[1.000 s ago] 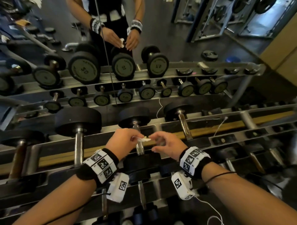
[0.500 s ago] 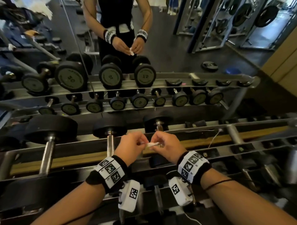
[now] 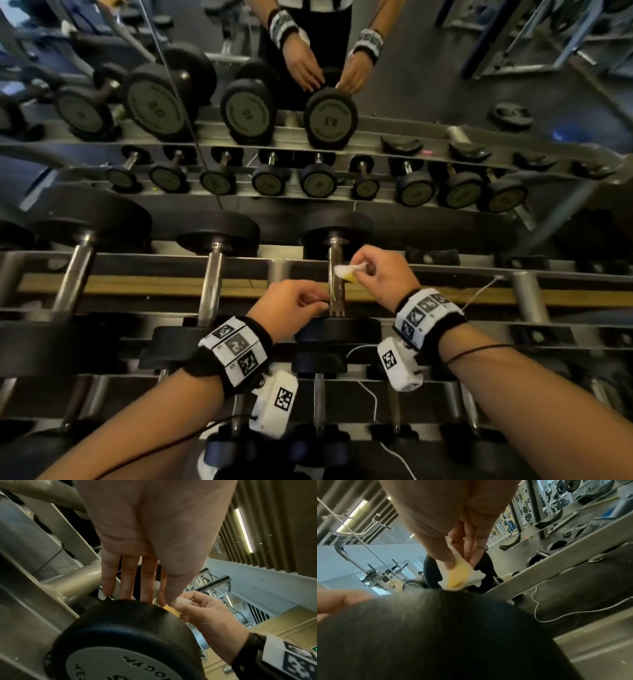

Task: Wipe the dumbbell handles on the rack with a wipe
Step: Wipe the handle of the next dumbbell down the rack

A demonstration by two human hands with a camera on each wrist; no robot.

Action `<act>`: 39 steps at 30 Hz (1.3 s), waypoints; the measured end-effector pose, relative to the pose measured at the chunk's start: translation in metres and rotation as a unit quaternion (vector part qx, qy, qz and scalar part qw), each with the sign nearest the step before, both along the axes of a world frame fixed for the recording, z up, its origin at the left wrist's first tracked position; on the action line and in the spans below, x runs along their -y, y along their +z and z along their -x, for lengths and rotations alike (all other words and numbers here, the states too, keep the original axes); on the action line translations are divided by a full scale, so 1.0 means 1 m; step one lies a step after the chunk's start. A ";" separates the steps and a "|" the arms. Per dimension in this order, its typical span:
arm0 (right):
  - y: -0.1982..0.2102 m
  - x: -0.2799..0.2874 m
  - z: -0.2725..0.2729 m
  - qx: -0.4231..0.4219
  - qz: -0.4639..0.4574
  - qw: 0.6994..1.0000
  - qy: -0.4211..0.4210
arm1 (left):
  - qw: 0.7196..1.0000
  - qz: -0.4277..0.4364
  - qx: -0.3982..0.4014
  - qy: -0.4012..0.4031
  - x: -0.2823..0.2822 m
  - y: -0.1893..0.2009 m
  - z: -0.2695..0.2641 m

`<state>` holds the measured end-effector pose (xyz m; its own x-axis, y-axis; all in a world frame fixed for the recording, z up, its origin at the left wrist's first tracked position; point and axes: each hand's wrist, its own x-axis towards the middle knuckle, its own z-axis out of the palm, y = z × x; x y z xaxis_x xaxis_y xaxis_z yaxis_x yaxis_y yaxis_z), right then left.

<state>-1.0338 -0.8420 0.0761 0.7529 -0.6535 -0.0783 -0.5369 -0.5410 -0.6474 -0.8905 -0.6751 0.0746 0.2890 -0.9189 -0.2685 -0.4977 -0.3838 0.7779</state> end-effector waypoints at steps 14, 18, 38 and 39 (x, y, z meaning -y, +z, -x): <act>-0.004 0.026 -0.029 -0.087 0.183 0.950 0.236 | 0.996 -0.036 -0.078 -0.011 -0.008 -0.002 0.000; -0.017 0.032 -0.021 -0.058 0.157 0.954 0.250 | 0.994 -0.041 -0.098 -0.004 -0.005 -0.003 0.000; -0.009 0.026 -0.015 0.049 0.039 0.991 0.120 | 0.992 -0.064 -0.106 -0.024 -0.005 -0.009 -0.006; -0.011 0.025 -0.019 0.040 0.075 0.990 0.117 | 0.992 -0.063 -0.107 -0.023 -0.005 -0.009 -0.006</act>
<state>-1.0151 -0.8673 0.0654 0.8849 -0.4602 0.0714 -0.3363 -0.7375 -0.5856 -0.8845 -0.6700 0.0652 0.1709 -0.8850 -0.4330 -0.3465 -0.4654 0.8145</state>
